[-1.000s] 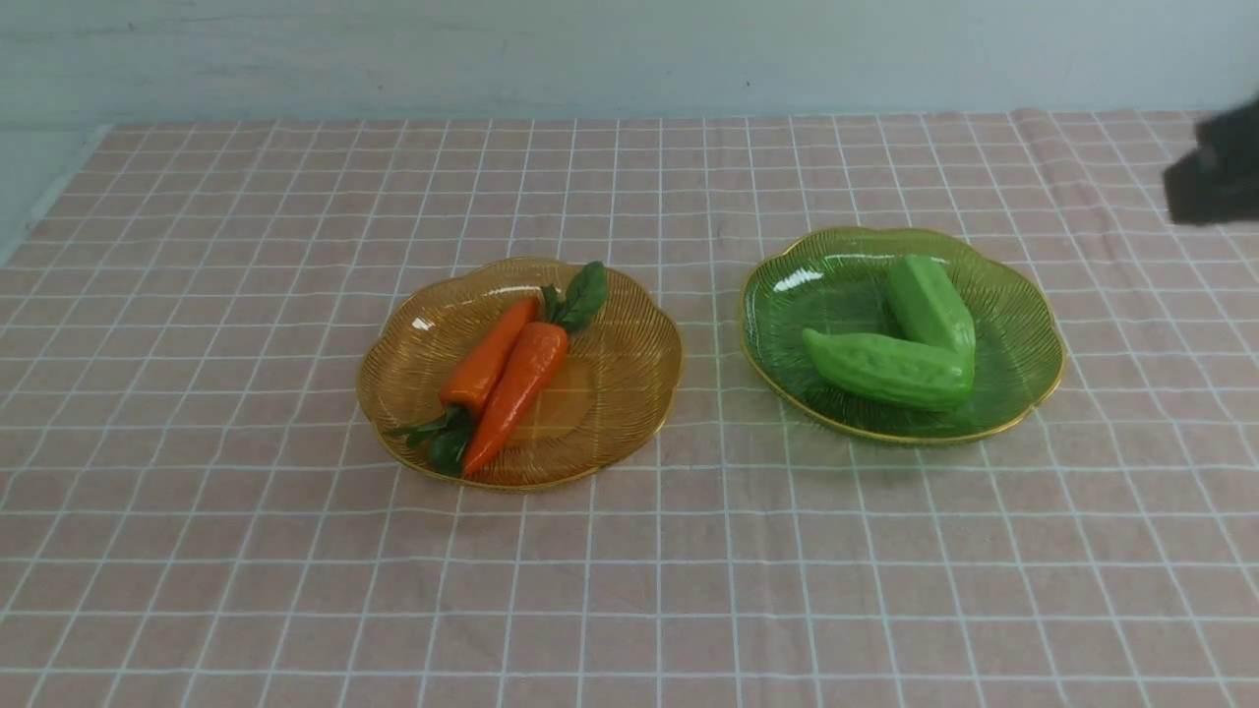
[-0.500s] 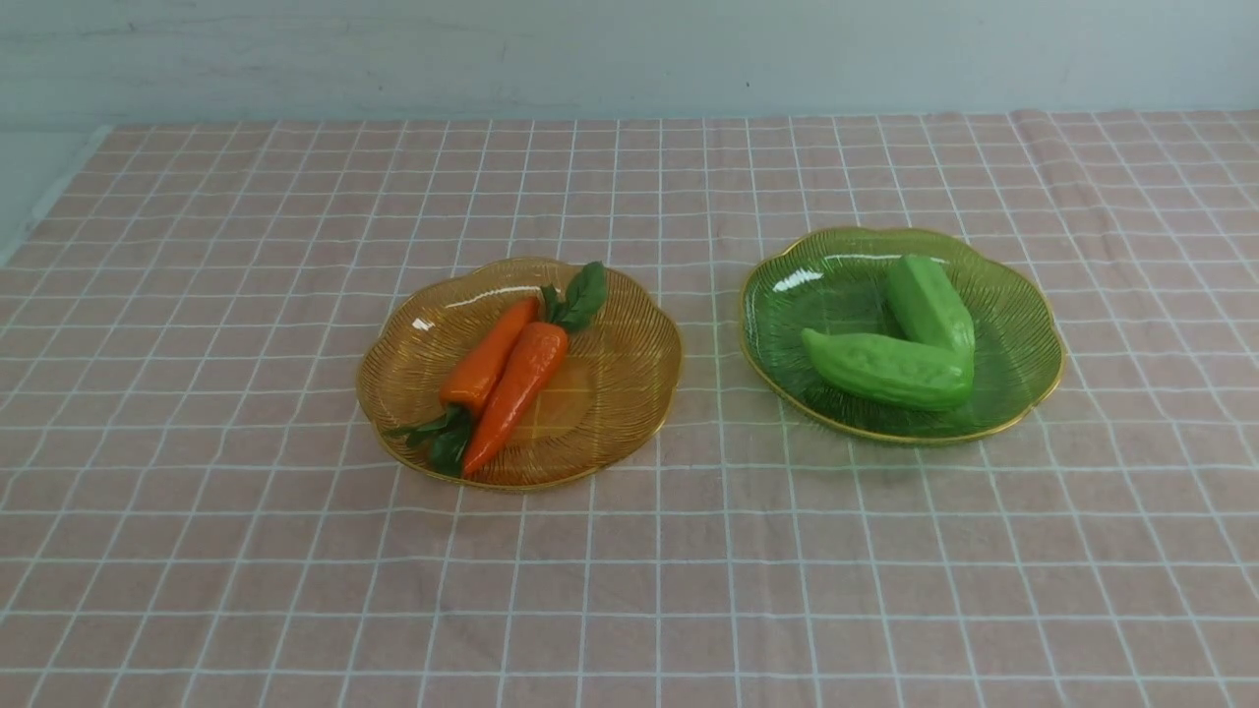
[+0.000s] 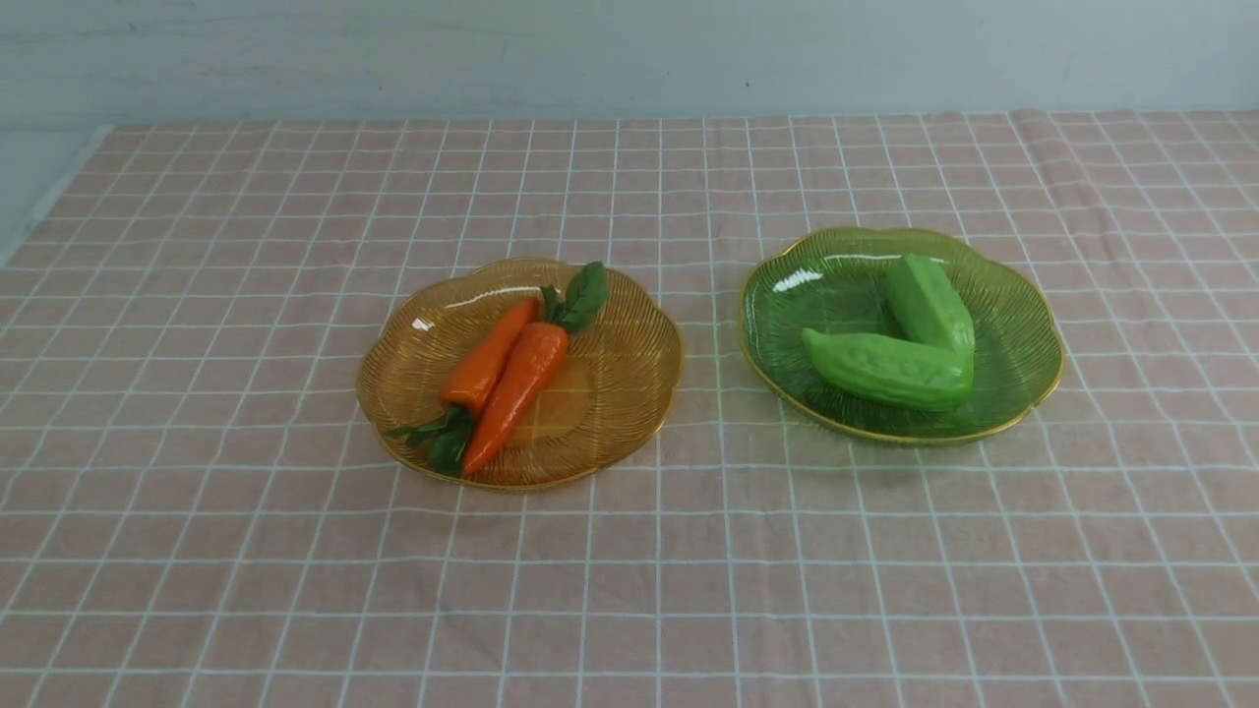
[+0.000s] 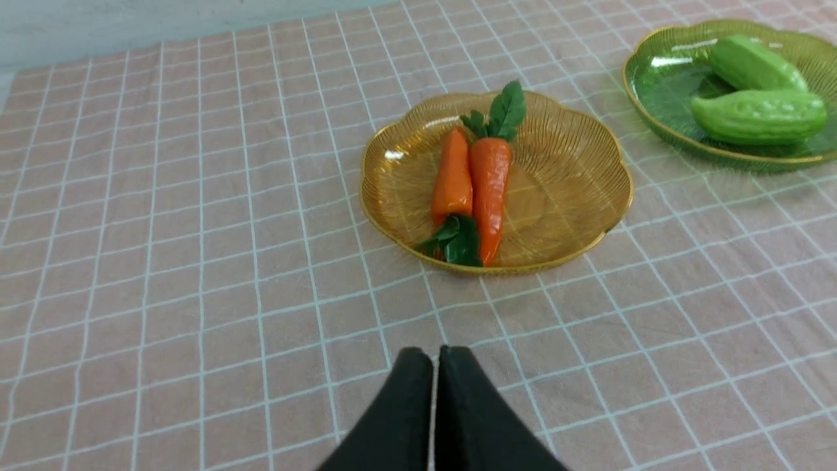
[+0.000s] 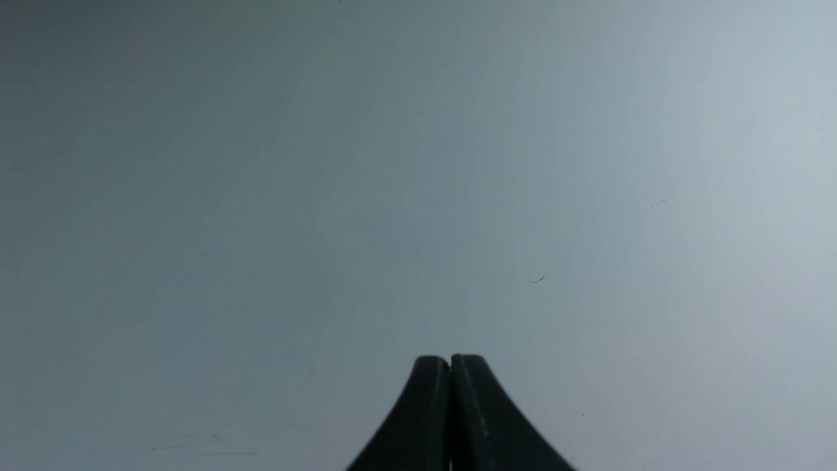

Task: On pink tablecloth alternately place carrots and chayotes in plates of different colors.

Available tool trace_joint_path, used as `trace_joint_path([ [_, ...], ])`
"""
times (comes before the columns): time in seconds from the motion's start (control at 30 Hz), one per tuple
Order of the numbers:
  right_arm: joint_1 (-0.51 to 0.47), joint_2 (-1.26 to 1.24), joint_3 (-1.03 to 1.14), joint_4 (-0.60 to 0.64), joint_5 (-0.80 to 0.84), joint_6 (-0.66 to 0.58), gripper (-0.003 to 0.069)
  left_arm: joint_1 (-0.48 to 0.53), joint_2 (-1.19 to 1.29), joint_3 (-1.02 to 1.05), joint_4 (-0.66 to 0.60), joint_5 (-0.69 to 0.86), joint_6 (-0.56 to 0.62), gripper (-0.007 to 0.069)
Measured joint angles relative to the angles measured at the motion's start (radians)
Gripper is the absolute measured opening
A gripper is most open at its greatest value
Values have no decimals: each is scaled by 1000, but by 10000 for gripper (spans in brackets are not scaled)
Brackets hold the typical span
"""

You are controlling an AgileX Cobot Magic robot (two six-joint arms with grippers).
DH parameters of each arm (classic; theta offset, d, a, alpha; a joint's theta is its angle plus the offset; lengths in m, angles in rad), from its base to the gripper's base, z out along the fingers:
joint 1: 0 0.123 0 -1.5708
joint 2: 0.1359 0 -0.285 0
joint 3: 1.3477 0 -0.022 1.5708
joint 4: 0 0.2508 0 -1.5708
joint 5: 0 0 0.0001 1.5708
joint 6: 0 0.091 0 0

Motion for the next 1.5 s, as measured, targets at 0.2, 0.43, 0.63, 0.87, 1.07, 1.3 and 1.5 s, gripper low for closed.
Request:
trace_joint_path([
  [0.2, 0, 0, 0, 0, 1, 0, -15, 0, -63, 0, 0, -40, 0, -3],
  [0.43, 0, 0, 0, 0, 1, 0, -15, 0, -70, 0, -6, -79, 0, -3],
  [0.63, 0, 0, 0, 0, 1, 0, -15, 0, -70, 0, -6, -82, 0, -3],
  [0.87, 0, 0, 0, 0, 1, 0, -15, 10, -86, 42, -3, -142, 0, -3],
  [1.07, 0, 0, 0, 0, 3, 0, -15, 220, -248, 397, -23, -451, 8, -3],
  [1.3, 0, 0, 0, 0, 5, -1, -15, 423, -358, 763, -96, -664, 31, -3],
  [1.5, 0, 0, 0, 0, 7, -1, -15, 429, -359, 786, -192, -668, 171, -3],
])
